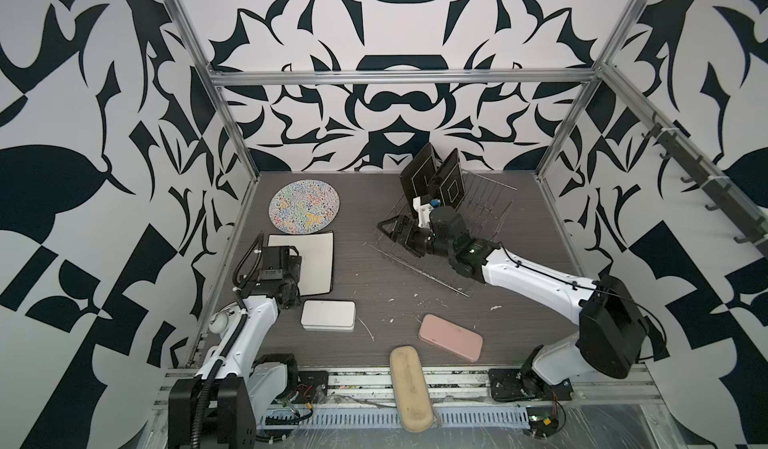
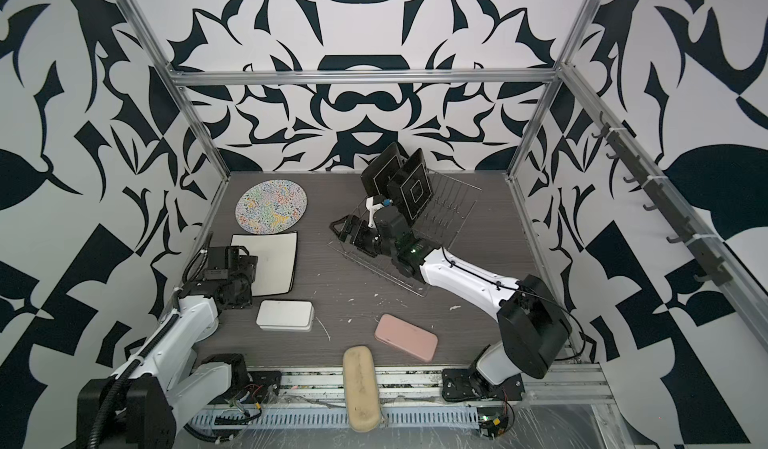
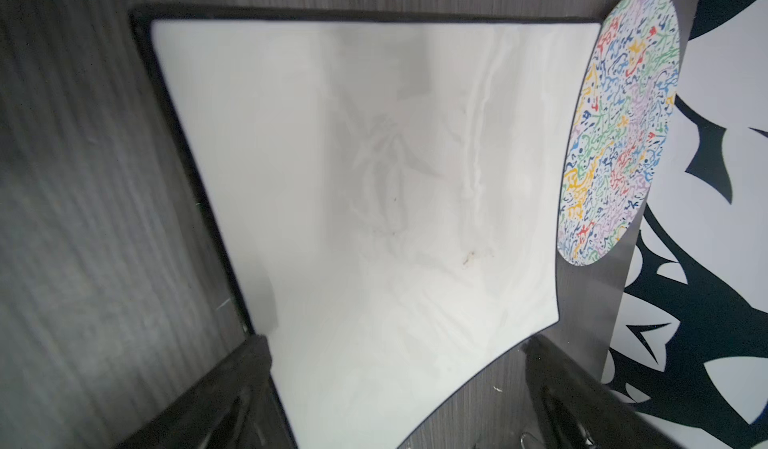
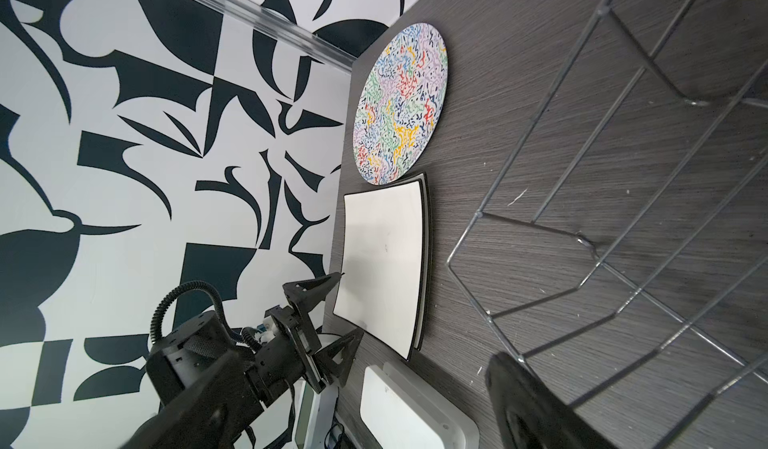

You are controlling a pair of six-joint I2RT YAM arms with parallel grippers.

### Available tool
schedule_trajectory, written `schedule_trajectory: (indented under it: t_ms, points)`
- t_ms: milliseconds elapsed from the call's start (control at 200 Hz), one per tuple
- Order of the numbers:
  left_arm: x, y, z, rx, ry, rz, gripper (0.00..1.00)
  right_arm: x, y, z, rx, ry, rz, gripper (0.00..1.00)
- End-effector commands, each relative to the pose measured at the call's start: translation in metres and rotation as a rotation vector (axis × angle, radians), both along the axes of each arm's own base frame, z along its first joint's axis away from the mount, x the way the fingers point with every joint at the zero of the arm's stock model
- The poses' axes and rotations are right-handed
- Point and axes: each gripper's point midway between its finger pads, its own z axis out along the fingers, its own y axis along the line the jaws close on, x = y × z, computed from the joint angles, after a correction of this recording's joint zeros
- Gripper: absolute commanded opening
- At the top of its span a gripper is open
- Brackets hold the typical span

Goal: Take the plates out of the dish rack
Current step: 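Open the left gripper off the white plate while the right gripper moves to the rack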

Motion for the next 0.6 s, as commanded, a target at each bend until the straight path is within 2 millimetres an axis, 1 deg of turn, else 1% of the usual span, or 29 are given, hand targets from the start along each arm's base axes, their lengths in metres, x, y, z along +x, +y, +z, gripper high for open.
schedule_trajectory:
  t_ms: [0, 165, 275, 430, 595]
  points:
    - [-0.005, 0.005, 0.001, 0.017, 0.047, 0.025, 0.99, -0.001, -0.004, 0.031, 0.04, -0.065, -0.003, 0.95]
    - [-0.009, 0.005, -0.001, 0.018, 0.093, 0.023, 0.99, -0.002, -0.005, 0.032, 0.044, -0.067, -0.002, 0.95]
    - [-0.007, 0.006, 0.005, 0.029, 0.08, 0.012, 0.99, -0.003, -0.006, 0.033, 0.039, -0.073, -0.004, 0.95]
    - [0.0, 0.007, 0.021, 0.086, 0.047, -0.054, 0.99, -0.004, -0.011, 0.034, 0.031, -0.085, -0.011, 0.95]
    - [0.007, 0.006, 0.037, 0.136, 0.017, -0.123, 0.99, -0.005, -0.018, 0.043, 0.02, -0.118, -0.021, 0.95]
